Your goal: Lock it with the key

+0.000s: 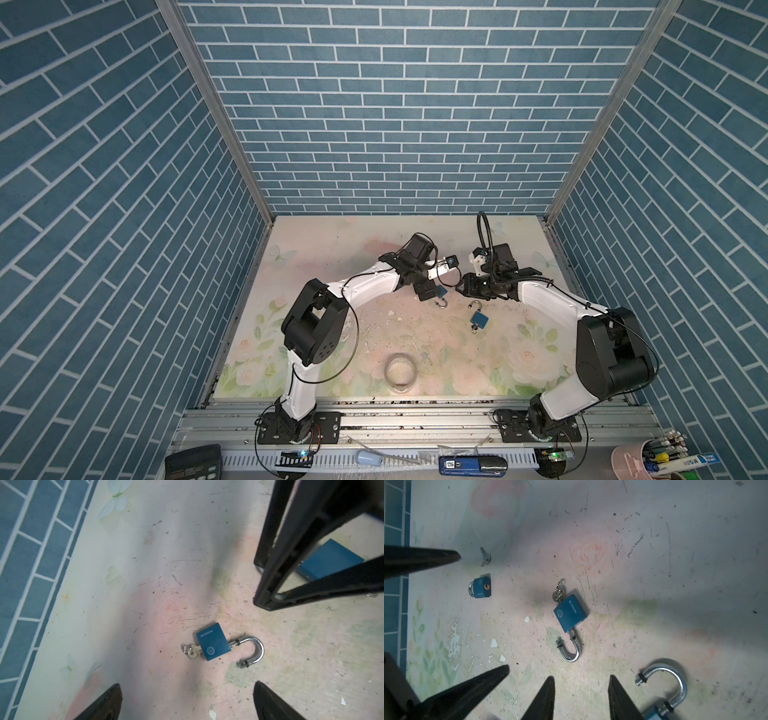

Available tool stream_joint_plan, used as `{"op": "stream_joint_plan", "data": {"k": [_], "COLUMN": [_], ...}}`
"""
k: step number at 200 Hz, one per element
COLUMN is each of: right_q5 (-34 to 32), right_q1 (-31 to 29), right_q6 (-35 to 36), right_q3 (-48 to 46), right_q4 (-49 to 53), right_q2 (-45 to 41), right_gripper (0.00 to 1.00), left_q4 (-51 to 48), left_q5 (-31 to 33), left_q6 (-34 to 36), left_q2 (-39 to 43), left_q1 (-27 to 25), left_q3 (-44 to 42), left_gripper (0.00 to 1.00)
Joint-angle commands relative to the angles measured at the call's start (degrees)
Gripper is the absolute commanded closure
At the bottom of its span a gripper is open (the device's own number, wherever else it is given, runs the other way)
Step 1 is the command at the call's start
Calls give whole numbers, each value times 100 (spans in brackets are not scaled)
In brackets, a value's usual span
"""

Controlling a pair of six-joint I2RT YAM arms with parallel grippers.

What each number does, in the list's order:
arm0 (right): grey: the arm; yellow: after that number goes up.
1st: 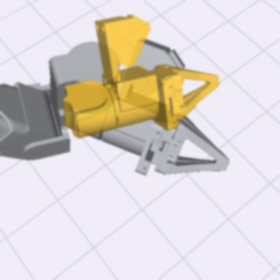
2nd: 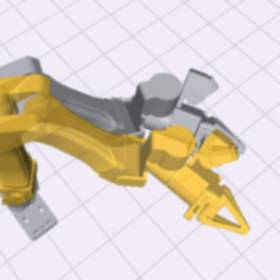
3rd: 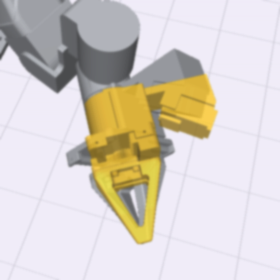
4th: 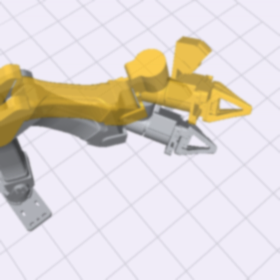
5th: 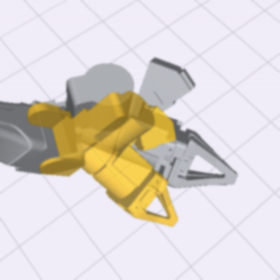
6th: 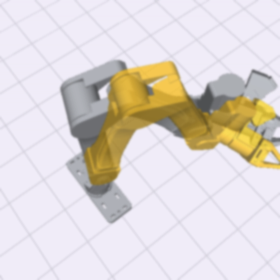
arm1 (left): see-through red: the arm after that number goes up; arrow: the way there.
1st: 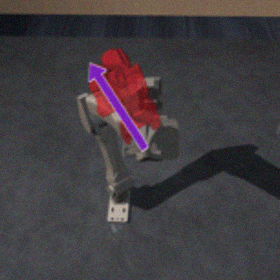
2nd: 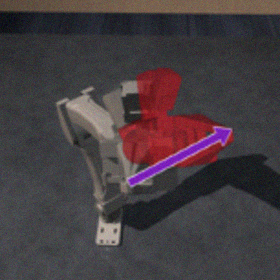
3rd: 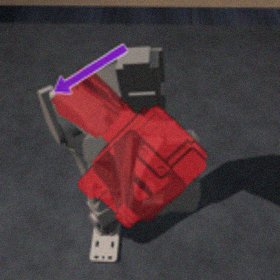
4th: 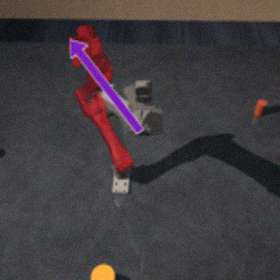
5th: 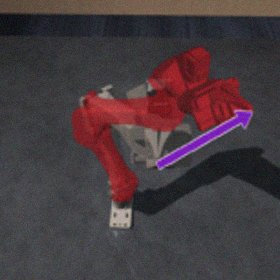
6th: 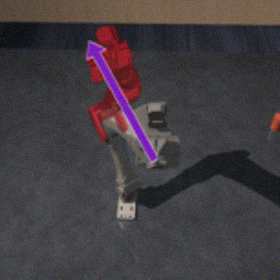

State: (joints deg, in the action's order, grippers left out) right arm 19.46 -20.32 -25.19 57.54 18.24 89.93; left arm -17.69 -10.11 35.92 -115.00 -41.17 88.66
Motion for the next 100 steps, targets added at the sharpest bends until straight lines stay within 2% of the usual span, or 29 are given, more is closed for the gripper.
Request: {"op": "stream_joint_plan", "data": {"k": [1,59,100], "right_q5": [198,-461,-574], "right_q1": [20,75,340], "right_q6": [-553,-750,-874], "right_q3": [-186,-503,-730], "right_q4": [-255,-110,195], "right_q2": [-127,-684,-1257], "right_gripper": [57,57,57], "left_q4": [-437,-1203,-1596], "left_q5": [-91,-7,129], "left_q6": [240,4,-192], "left_q2": [-179,-878,-1358], "left_q1": [44,-119,-190], "left_q3": [446,1240,1868], "left_gripper": [0,0,0]}}
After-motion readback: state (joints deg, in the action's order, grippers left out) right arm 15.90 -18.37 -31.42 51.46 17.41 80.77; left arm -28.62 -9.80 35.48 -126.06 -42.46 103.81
